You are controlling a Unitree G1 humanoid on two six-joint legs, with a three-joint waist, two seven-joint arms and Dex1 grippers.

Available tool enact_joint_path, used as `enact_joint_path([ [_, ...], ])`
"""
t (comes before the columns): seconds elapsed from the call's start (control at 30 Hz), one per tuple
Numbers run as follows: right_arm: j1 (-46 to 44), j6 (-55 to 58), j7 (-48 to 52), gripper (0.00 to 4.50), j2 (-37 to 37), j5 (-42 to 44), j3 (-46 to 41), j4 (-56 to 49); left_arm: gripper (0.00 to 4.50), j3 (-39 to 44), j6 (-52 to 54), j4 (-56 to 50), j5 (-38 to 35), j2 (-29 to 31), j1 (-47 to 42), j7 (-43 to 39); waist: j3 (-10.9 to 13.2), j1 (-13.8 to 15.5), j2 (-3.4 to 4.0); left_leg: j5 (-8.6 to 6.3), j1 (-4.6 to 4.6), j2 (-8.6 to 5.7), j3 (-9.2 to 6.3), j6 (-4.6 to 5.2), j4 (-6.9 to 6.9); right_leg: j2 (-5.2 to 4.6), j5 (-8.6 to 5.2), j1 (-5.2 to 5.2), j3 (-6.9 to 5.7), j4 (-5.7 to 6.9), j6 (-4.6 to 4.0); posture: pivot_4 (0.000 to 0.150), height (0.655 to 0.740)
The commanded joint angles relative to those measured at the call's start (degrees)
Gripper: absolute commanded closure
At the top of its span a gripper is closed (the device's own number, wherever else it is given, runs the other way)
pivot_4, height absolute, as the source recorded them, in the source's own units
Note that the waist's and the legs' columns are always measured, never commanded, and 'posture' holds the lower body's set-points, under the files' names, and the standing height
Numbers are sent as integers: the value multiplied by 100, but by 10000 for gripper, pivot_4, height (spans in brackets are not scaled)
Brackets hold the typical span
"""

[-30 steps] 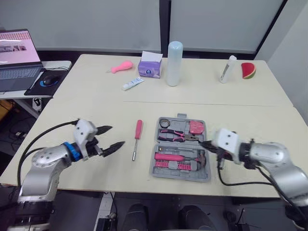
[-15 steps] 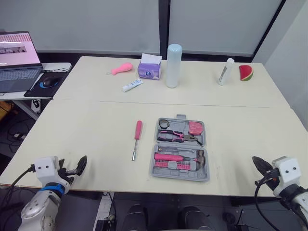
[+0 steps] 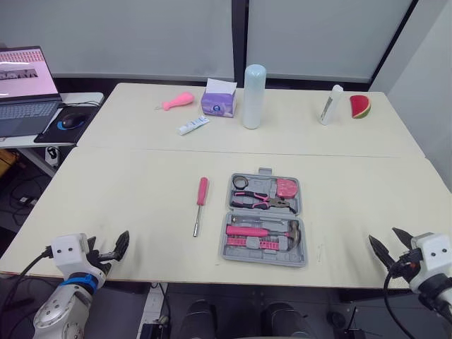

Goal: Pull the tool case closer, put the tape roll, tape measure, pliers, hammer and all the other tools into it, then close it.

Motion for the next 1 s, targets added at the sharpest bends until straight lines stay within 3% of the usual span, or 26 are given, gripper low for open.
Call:
enact_joint_path([
  [0.03,44,-49,-9,479,-111,80,-11,-143,0,-43,-4,-226,-43,38,-1,20,0,0,0,0,0,0,0,0,0,0,0,0,0,0,0,1500,7002],
  [0.37,84,-83,117,479,-340,93,96,-378,0,-138,179,-461,-118,51,14,40,0,1,0,0,0,-1,1,0,0,0,0,0,1,-1,0,1500,7002],
  [0.53,-66,270,483,479,-827,364,358,-1075,0,-301,567,-864,-240,47,-106,127,-1,-5,1,0,0,0,1,0,0,0,0,2,1,-1,0,1500,7002],
  [1.0,-1867,2506,1226,479,-2400,1716,1658,-2372,0,-1704,2233,-1670,-91,2,-1445,943,-1,24,-4,0,-11,-4,-11,0,5,1,0,9,-5,-15,0,1500,7002],
])
